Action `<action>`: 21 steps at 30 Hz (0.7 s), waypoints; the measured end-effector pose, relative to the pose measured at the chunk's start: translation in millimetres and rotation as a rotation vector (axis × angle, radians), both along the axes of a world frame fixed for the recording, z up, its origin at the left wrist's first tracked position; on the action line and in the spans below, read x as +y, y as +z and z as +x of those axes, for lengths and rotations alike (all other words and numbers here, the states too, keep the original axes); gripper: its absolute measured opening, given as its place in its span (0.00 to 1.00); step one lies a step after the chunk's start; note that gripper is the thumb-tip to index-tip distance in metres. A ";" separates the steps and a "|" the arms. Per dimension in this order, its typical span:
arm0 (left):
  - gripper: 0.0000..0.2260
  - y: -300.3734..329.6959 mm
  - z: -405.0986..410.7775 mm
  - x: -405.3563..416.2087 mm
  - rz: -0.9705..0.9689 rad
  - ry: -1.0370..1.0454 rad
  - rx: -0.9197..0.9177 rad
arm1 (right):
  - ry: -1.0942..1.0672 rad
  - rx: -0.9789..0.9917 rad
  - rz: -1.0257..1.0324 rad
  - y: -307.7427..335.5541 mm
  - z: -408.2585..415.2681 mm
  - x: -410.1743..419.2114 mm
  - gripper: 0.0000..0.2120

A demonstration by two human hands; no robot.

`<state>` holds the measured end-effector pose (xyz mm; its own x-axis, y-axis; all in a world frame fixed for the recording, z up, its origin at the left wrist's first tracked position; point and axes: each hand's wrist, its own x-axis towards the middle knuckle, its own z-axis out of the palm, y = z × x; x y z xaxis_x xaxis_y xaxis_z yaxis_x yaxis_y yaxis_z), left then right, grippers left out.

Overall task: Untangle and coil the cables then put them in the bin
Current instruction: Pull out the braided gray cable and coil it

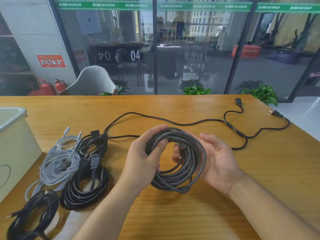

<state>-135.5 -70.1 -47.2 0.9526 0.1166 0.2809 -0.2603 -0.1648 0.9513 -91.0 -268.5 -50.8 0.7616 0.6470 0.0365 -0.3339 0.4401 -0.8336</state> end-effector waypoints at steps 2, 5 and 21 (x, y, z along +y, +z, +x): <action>0.14 0.4 0.1 -2.2 0.005 0.014 -0.003 | -0.024 -0.164 -0.082 -3.2 -1.8 1.1 0.28; 0.14 1.2 -0.4 -2.4 0.023 0.029 -0.005 | -0.299 -0.434 -0.314 -6.2 -5.3 12.8 0.27; 0.14 -0.1 -1.1 -3.6 -0.001 0.084 0.040 | -1.074 -1.149 -0.660 -18.8 -6.4 26.3 0.14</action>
